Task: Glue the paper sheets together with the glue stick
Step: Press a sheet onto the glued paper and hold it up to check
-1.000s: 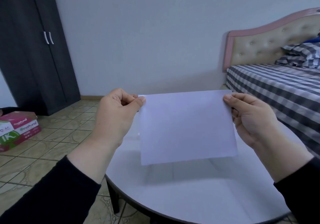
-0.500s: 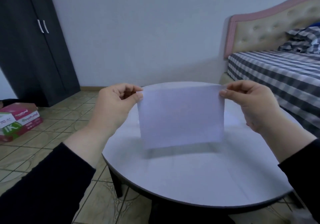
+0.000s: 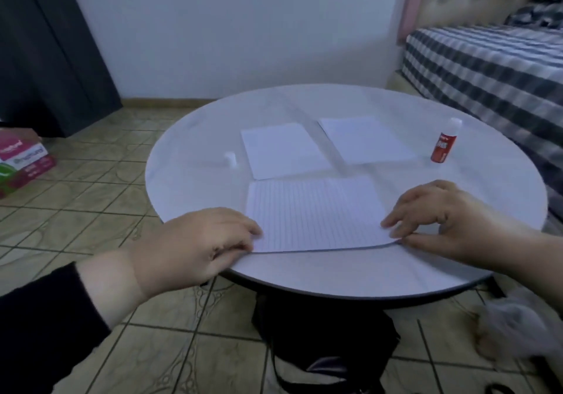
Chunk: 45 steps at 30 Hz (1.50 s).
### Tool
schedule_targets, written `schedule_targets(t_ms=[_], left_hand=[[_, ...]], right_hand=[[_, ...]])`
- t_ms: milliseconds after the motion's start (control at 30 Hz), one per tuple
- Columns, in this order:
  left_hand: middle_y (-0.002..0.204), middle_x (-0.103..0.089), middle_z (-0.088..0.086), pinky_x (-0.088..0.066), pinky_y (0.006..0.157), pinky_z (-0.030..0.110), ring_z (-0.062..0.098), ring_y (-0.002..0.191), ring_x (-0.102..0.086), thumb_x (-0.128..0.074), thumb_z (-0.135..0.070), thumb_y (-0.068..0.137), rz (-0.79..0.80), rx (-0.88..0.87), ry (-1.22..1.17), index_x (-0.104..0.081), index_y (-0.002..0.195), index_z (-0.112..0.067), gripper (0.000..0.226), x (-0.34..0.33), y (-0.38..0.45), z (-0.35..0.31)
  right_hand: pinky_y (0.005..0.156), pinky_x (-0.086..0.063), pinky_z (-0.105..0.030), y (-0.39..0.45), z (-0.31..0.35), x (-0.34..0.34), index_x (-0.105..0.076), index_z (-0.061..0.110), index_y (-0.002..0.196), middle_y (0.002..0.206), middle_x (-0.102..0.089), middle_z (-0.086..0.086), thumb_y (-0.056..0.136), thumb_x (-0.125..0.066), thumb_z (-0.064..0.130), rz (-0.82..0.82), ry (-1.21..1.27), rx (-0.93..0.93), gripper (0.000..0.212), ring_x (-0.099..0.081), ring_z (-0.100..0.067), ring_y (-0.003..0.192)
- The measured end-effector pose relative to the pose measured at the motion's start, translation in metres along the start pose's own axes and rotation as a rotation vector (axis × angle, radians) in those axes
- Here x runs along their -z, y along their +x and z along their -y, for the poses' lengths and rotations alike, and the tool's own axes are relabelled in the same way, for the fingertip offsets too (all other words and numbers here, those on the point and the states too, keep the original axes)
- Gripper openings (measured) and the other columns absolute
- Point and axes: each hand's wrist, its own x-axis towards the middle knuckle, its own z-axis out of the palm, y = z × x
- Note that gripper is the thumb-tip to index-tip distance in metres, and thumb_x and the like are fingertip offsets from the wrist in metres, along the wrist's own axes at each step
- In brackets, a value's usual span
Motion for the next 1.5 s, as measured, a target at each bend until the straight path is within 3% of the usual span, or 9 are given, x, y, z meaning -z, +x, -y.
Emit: schedule_targets(t_ms=[167,367,467,733,833,967,1067,1233,1500], left_hand=[[0.122,-0.064,-0.019,-0.047,0.087,0.022,-0.003,0.109,-0.059,-0.056,-0.032,0.084,0.082,0.09,-0.118,-0.063,0.086,-0.027,0.009,0.0,0.005,0.0],[0.114,-0.066,-0.028,-0.046,0.091,0.016,-0.015,0.108,-0.056,-0.062,-0.034,0.083,0.114,0.197,-0.269,-0.064,0.085,-0.033,0.003,0.002,0.009,0.0],[0.109,-0.067,-0.029,-0.043,0.094,0.011,-0.014,0.107,-0.058,-0.074,-0.019,0.083,0.132,0.257,-0.325,-0.07,0.085,-0.03,0.012,0.005,0.011,0.001],[0.107,-0.065,-0.033,-0.041,0.092,0.01,-0.009,0.107,-0.058,-0.065,-0.046,0.078,0.134,0.287,-0.267,-0.072,0.105,-0.041,0.028,0.005,0.023,-0.005],[0.105,-0.066,-0.026,-0.039,0.089,0.007,-0.008,0.104,-0.057,-0.062,-0.048,0.081,0.141,0.275,-0.207,-0.072,0.11,-0.039,0.032,-0.001,0.032,-0.007],[0.089,-0.064,-0.015,-0.043,0.078,0.017,0.001,0.089,-0.058,-0.053,-0.056,0.081,0.104,0.263,-0.171,-0.077,0.09,-0.029,0.038,-0.012,0.044,-0.013],[0.106,-0.068,-0.009,-0.041,0.086,0.018,0.004,0.101,-0.058,-0.052,-0.053,0.085,0.075,0.246,-0.134,-0.062,0.072,-0.02,0.036,-0.02,0.061,-0.017],[0.129,-0.056,-0.014,-0.04,0.101,0.029,0.007,0.118,-0.045,-0.052,-0.042,0.095,0.159,0.246,-0.077,-0.058,0.116,-0.025,0.028,-0.038,0.086,-0.02],[0.136,-0.042,-0.022,-0.023,0.11,0.017,-0.001,0.128,-0.031,-0.048,-0.063,0.089,0.293,0.186,-0.151,-0.047,0.136,-0.035,0.055,-0.036,0.102,-0.007]], right_hand=[[0.098,-0.035,-0.033,0.0,-0.009,0.001,-0.075,0.04,0.076,0.098,-0.065,0.036,0.069,-0.085,0.034,0.017,0.0,-0.03,0.014,-0.057,0.011,0.101],[0.095,-0.015,-0.001,0.001,-0.01,0.004,-0.078,0.039,0.08,0.104,-0.053,0.048,0.07,-0.08,0.033,0.036,-0.053,-0.051,0.012,-0.045,0.022,0.103],[0.102,-0.014,-0.01,-0.001,-0.009,0.009,-0.075,0.044,0.085,0.095,-0.058,0.048,0.074,-0.08,0.032,0.093,-0.076,-0.052,0.017,-0.047,0.017,0.106],[0.098,-0.023,-0.02,-0.008,-0.003,0.013,-0.066,0.062,0.093,0.104,-0.057,0.022,0.079,-0.06,0.052,0.124,-0.006,-0.149,0.019,-0.04,-0.008,0.106],[0.101,-0.02,-0.024,-0.006,0.0,0.012,-0.066,0.059,0.1,0.101,-0.06,0.023,0.084,-0.064,0.046,0.129,-0.011,-0.14,0.021,-0.04,0.003,0.105],[0.103,-0.017,-0.033,-0.004,0.0,0.003,-0.072,0.05,0.094,0.101,-0.063,0.037,0.08,-0.052,0.06,0.128,-0.046,-0.105,0.027,-0.042,0.01,0.113],[0.105,-0.017,-0.035,0.001,-0.001,-0.004,-0.073,0.043,0.084,0.107,-0.062,0.035,0.079,-0.052,0.064,0.068,-0.048,-0.106,0.03,-0.041,0.014,0.116],[0.116,-0.009,-0.041,0.012,0.004,-0.018,-0.065,0.037,0.088,0.109,-0.065,0.026,0.088,-0.063,0.042,0.083,-0.072,-0.128,0.006,-0.054,0.009,0.107],[0.115,0.008,-0.053,0.033,-0.001,-0.033,-0.048,0.045,0.135,0.14,-0.047,0.026,0.085,-0.016,0.06,0.179,-0.257,-0.056,0.061,-0.032,0.005,0.135]])
